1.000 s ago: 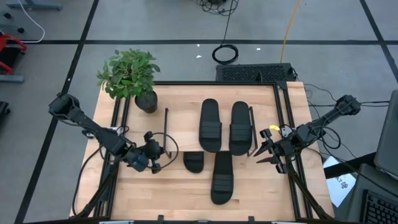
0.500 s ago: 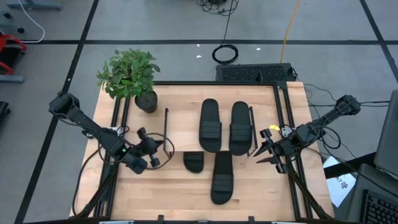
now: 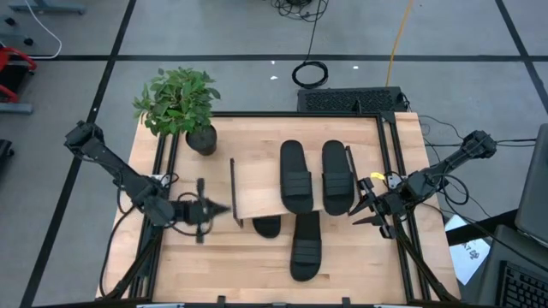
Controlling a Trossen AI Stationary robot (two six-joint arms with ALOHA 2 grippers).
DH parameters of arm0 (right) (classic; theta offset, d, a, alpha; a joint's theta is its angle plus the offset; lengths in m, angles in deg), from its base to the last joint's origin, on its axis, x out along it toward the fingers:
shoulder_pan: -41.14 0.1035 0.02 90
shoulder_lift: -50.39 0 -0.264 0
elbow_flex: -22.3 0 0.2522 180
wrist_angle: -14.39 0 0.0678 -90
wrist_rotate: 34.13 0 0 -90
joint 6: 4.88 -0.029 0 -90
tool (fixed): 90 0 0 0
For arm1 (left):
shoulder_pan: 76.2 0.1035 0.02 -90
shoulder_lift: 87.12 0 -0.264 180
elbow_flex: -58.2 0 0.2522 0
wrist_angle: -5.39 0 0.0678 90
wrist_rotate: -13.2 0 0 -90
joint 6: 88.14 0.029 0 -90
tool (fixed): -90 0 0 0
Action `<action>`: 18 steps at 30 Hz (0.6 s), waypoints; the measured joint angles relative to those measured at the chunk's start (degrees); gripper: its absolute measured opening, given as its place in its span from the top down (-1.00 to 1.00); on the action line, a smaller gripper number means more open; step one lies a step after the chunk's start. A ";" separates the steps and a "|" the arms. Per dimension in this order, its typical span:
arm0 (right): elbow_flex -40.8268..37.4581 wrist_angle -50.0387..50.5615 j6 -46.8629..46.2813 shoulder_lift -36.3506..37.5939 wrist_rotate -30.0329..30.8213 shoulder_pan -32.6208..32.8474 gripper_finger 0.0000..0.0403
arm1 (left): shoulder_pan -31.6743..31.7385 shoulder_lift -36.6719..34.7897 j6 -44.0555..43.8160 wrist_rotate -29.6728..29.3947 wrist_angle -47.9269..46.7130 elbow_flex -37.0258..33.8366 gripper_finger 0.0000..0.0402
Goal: Pick and place slides into the shelf
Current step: Adjust the shelf on the table
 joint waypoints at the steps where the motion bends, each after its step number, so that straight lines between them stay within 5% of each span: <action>1: 0.00 0.65 -0.16 -0.17 -0.02 0.01 0.48 | 0.74 -0.54 5.00 6.49 3.26 0.00 1.00; 3: -0.02 1.15 -0.18 -0.93 0.00 0.01 0.48 | 2.38 -1.16 13.40 14.03 8.30 -0.02 1.00; 9: -0.04 0.92 2.17 -2.06 3.59 -0.04 0.48 | 8.29 -4.89 17.90 17.11 9.01 0.00 1.00; 14: 0.10 0.89 6.65 -0.91 30.66 0.70 0.48 | 11.05 -5.84 5.49 17.19 0.52 -0.05 1.00; 18: 5.17 6.50 12.90 1.15 37.51 1.55 0.48 | 9.48 -4.79 2.29 16.00 -1.03 -0.13 1.00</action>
